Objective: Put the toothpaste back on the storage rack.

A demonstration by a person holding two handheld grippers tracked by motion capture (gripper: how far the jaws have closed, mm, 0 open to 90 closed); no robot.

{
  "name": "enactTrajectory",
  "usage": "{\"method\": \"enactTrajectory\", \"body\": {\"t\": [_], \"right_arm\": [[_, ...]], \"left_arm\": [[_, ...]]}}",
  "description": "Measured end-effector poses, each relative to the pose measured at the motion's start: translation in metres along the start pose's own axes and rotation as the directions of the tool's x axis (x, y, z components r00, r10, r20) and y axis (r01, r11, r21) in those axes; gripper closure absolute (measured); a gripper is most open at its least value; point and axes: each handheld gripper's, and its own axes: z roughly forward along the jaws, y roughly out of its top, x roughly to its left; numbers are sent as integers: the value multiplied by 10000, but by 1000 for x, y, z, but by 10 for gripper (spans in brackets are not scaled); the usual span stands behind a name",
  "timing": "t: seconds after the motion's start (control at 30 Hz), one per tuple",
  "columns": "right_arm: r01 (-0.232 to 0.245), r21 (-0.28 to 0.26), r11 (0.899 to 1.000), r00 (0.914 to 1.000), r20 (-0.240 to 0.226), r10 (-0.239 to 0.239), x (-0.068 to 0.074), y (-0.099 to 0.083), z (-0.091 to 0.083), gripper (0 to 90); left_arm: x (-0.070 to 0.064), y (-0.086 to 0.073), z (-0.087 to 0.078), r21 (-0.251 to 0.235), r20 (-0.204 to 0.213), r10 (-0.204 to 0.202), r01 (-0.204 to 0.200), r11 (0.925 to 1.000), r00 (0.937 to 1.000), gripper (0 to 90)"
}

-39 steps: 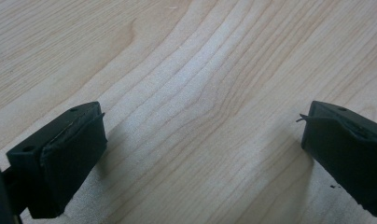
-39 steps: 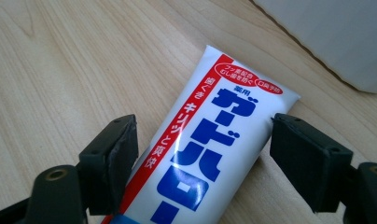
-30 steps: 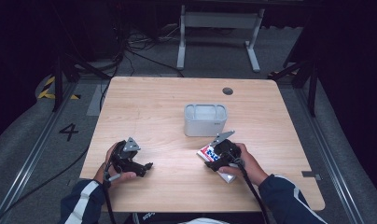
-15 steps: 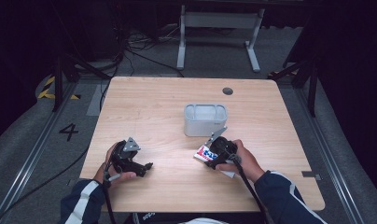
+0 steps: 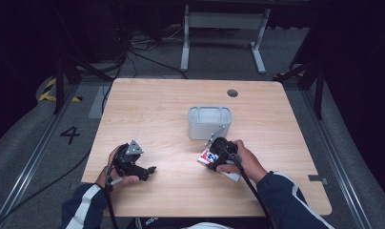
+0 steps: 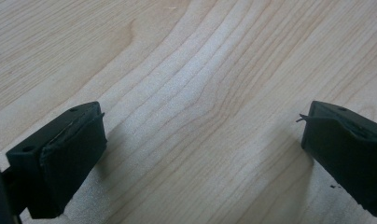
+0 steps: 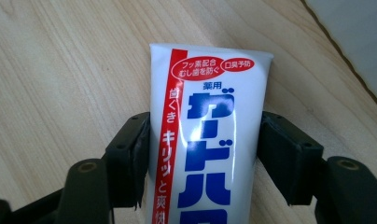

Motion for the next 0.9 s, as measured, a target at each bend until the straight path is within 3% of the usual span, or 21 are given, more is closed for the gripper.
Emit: {"method": "enactTrajectory", "body": {"t": [0.2, 0.6, 0.9], "right_arm": [[137, -82, 9999, 9999, -55, -137, 0, -2, -1, 426], [338, -555, 9979, 9991, -229, -351, 1, -8, -12, 605], [234, -1137, 9932, 9984, -485, -291, -2, -15, -25, 631]], "left_arm": [[0, 0, 0, 14, -1, 18, -18, 10000, 10000, 2], [0, 0, 0, 33, 2, 32, -32, 10000, 10000, 2], [0, 0, 0, 31, 7, 42, -42, 10000, 10000, 2]]}}
